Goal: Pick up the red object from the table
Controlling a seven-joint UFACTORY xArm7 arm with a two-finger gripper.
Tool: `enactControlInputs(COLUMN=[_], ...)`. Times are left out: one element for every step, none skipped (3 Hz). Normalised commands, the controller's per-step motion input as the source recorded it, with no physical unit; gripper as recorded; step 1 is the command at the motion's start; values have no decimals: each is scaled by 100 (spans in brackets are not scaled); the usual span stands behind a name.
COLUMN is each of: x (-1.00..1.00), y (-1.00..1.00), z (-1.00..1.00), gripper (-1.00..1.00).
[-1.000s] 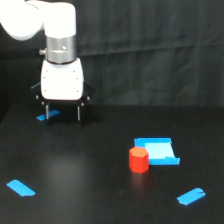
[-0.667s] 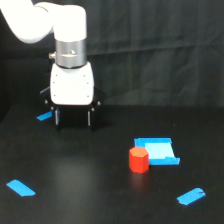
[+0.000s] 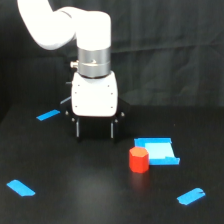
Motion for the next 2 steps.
enactControlInputs(x=[95, 86], y=[-78, -77], z=[-14, 11], gripper=[100, 100])
